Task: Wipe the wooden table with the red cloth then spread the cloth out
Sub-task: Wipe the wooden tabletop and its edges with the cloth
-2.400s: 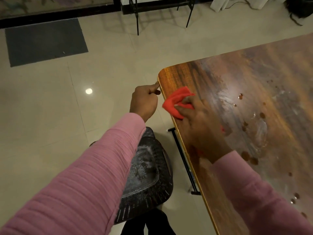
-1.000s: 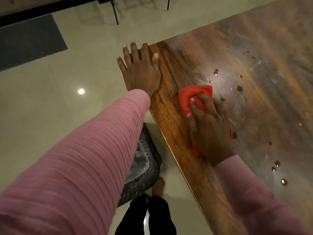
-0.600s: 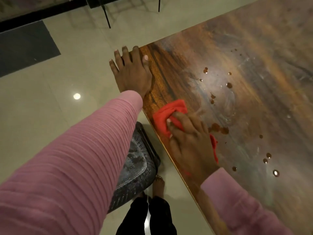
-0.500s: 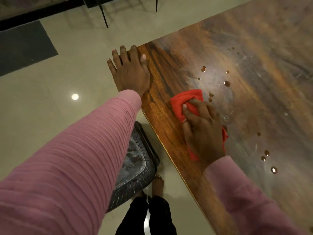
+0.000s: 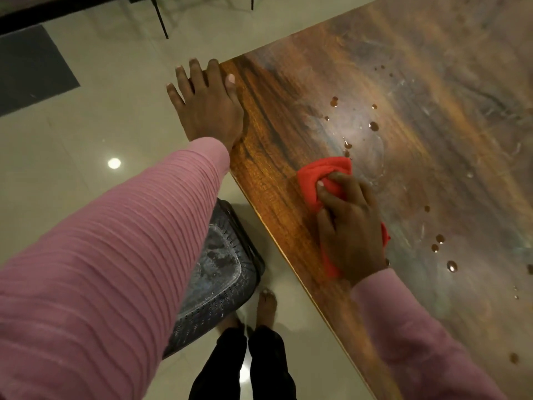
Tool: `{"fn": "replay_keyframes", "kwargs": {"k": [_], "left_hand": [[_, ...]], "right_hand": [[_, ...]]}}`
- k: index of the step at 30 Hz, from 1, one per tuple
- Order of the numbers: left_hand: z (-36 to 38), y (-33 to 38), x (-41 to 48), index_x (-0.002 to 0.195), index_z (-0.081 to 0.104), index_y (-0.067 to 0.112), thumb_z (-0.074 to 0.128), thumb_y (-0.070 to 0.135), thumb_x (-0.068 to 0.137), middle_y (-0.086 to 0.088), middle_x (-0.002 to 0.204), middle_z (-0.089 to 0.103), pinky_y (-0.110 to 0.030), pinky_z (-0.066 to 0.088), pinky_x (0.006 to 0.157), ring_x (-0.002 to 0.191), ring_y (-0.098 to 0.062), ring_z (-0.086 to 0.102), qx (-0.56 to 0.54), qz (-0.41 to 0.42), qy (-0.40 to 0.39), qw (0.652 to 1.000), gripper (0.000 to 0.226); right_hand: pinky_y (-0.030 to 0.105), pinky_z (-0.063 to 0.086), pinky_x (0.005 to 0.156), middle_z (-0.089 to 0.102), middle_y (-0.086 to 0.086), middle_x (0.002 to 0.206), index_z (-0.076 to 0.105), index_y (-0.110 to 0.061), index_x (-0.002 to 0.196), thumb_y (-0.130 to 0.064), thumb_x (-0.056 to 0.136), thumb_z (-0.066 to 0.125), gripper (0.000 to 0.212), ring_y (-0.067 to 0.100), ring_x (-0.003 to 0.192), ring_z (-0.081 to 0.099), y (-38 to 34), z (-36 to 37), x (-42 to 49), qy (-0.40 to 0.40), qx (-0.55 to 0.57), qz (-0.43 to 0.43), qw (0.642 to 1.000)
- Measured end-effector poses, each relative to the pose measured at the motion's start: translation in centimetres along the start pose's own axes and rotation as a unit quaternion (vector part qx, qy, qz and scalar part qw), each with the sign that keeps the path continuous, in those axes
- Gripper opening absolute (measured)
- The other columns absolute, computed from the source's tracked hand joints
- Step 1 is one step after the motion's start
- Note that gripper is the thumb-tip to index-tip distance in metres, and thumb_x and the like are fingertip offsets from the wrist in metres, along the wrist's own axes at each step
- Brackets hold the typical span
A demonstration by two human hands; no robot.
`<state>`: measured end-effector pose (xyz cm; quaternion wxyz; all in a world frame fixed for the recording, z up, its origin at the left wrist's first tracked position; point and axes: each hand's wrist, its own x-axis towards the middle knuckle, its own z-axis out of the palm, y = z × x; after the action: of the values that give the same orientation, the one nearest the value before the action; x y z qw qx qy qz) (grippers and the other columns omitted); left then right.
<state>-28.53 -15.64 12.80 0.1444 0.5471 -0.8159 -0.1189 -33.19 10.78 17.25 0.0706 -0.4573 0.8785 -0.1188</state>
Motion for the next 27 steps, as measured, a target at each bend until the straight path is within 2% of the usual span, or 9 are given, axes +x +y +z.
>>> {"fn": "replay_keyframes", "kwargs": {"k": [2,6,14,22,27], "left_hand": [[-0.5,0.3,-0.2,0.143,0.034,0.02,0.017,0.041,0.101,-0.01,0.156,0.027,-0.053,0.007,0.116,0.145,-0.034,0.015,0.008,0.018,-0.002,1.0,0.051],[-1.6,0.7,-2.5,0.144,0.033,0.015,0.02,0.037,0.101,-0.01,0.156,0.025,-0.052,0.007,0.117,0.145,-0.033,0.014,0.009,0.027,-0.013,1.0,0.05],[-3.0,3.0,-12.9,0.141,0.039,0.022,0.027,0.029,0.101,-0.008,0.158,0.021,-0.049,0.01,0.117,0.145,-0.03,0.013,-0.096,-0.059,-0.012,0.994,0.043],[-1.8,3.2,-14.7,0.138,0.041,0.022,0.031,0.026,0.101,-0.009,0.157,0.023,-0.048,0.007,0.118,0.146,-0.03,0.009,-0.115,-0.005,-0.019,0.993,0.039],[-0.6,3.9,-15.8,0.139,0.041,0.023,0.029,0.029,0.101,-0.009,0.157,0.022,-0.046,0.004,0.118,0.147,-0.03,0.006,-0.08,0.009,-0.02,0.997,0.04]], "right_hand": [[0.046,0.036,0.102,0.052,0.008,0.135,0.068,-0.015,0.117,-0.029,0.086,0.041,0.043,0.036,0.12,0.042,-0.3,0.2,0.2,0.02,-0.005,0.028,0.999],[0.046,0.036,0.102,0.055,0.009,0.133,0.067,-0.013,0.119,-0.032,0.086,0.036,0.048,0.036,0.119,0.044,-0.8,0.5,-0.2,0.044,-0.014,0.028,0.999],[0.05,0.034,0.104,0.053,0.009,0.135,0.063,-0.016,0.124,-0.028,0.087,0.043,0.044,0.035,0.122,0.044,-0.7,0.1,-0.5,0.034,-0.011,0.017,0.999],[0.046,0.034,0.105,0.057,0.006,0.13,0.067,-0.018,0.119,-0.026,0.086,0.046,0.04,0.032,0.121,0.046,0.1,0.0,-5.8,0.017,0.007,-0.059,0.998],[0.047,0.041,0.091,0.059,0.007,0.126,0.07,-0.016,0.111,-0.025,0.08,0.05,0.038,0.034,0.111,0.053,0.4,0.5,-9.8,0.003,0.026,-0.152,0.988]]}}
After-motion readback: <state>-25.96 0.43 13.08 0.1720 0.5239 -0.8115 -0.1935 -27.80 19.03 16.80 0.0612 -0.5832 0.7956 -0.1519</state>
